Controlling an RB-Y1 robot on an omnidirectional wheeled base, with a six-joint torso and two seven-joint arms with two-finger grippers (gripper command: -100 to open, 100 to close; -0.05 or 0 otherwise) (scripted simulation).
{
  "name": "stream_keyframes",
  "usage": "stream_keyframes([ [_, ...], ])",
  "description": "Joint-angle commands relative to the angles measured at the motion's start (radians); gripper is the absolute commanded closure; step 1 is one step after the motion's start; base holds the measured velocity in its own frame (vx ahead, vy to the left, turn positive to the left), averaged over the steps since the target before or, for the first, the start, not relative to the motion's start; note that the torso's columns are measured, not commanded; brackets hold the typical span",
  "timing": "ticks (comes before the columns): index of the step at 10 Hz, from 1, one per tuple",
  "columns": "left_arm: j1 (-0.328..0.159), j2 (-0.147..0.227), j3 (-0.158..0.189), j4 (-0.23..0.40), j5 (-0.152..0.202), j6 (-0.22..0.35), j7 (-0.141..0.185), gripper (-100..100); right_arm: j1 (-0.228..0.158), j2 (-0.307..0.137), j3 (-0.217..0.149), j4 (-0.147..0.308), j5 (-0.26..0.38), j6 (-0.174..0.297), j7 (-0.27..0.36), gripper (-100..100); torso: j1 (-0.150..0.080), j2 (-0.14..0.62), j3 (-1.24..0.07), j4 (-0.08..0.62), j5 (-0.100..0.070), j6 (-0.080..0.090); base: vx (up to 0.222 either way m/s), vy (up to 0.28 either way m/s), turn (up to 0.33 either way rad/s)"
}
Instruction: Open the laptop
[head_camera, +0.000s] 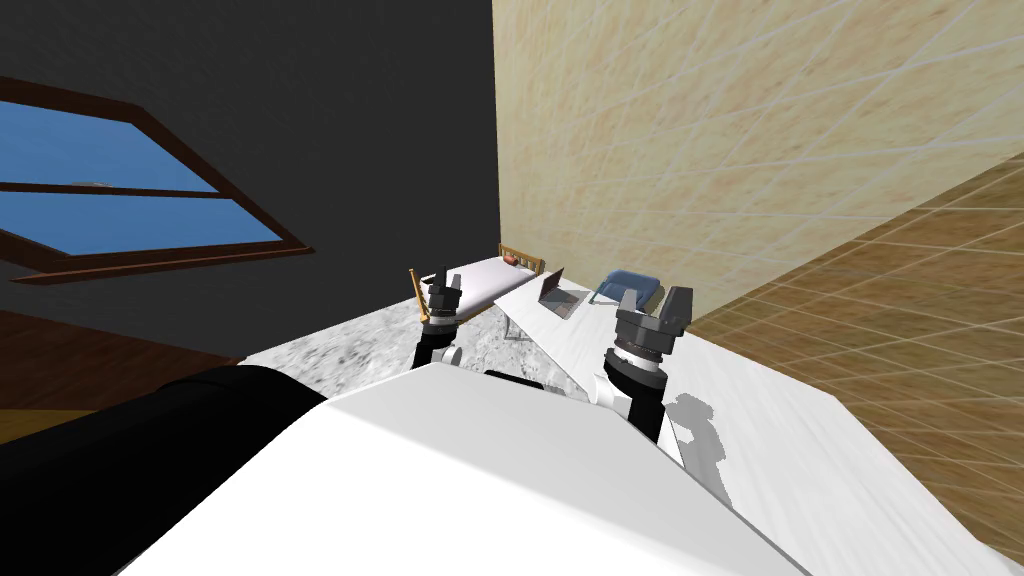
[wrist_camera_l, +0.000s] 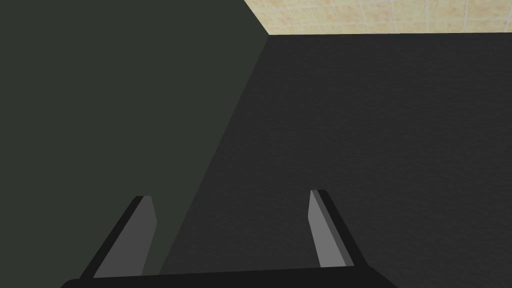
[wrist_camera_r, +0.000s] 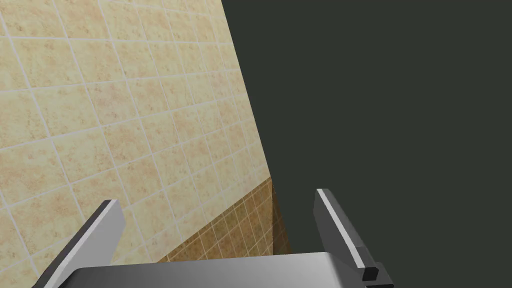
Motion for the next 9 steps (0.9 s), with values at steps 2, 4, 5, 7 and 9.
stream_keyframes([
  [2, 0.000, 0.000, 0.000, 0.000, 0.000, 0.000, 0.000, 0, 0.000, 0.000, 0.000, 0.000, 0.000, 0.000, 0.000, 0, 0.000, 0.104, -0.209, 0.105, 0.000, 0.000, 0.000, 0.000, 0.000],
  [4, 0.000, 0.000, 0.000, 0.000, 0.000, 0.000, 0.000, 0, 0.000, 0.000, 0.000, 0.000, 0.000, 0.000, 0.000, 0, 0.000, 0.248, -0.497, 0.248, 0.000, 0.000, 0.000, 0.000, 0.000],
  [5, 0.000, 0.000, 0.000, 0.000, 0.000, 0.000, 0.000, 0, 0.000, 0.000, 0.000, 0.000, 0.000, 0.000, 0.000, 0, 0.000, 0.322, -0.644, 0.322, 0.000, 0.000, 0.000, 0.000, 0.000],
  [7, 0.000, 0.000, 0.000, 0.000, 0.000, 0.000, 0.000, 0, 0.000, 0.000, 0.000, 0.000, 0.000, 0.000, 0.000, 0, 0.000, 0.470, -0.939, 0.470, 0.000, 0.000, 0.000, 0.000, 0.000],
  [9, 0.000, 0.000, 0.000, 0.000, 0.000, 0.000, 0.000, 0, 0.000, 0.000, 0.000, 0.000, 0.000, 0.000, 0.000, 0, 0.000, 0.618, -1.234, 0.617, 0.000, 0.000, 0.000, 0.000, 0.000],
])
